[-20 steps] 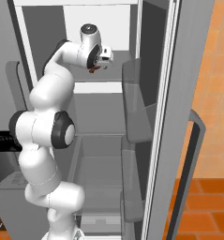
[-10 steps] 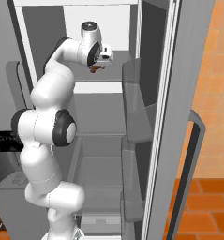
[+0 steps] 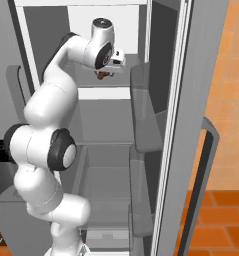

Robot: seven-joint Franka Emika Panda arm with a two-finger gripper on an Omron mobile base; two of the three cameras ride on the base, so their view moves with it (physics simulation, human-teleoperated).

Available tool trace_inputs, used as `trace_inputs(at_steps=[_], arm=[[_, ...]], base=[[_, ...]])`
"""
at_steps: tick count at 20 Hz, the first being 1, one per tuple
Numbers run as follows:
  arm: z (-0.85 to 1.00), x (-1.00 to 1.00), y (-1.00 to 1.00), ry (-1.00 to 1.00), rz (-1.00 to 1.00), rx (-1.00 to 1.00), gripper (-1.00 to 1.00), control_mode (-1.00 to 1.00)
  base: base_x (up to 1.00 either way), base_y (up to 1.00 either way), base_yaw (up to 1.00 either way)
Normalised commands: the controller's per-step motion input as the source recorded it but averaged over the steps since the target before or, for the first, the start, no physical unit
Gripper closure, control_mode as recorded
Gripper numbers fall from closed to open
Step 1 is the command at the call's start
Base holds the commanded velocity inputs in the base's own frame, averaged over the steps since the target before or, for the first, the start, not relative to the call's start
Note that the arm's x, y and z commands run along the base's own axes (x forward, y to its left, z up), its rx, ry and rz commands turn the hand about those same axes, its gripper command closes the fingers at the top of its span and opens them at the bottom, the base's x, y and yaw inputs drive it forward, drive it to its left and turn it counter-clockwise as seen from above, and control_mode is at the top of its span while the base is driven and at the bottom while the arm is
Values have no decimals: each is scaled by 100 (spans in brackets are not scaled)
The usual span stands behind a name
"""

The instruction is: Place one sweet potato and one chicken drumstick in each tupperware on the nearby counter, to pack two identical lunches.

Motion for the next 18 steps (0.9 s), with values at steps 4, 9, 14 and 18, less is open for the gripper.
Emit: trace_inputs(at_steps=[4,9,14,18], arm=[[-18,-100,-6,11,4,1,100,-100],[-36,-100,0,20,2,0,100,-100],[-89,-100,0,13,0,-2,100,-100],[-100,-100,0,5,1,-7,100,-100]], base=[[0,0,0],[0,0,0],[0,0,0],[0,0,0]])
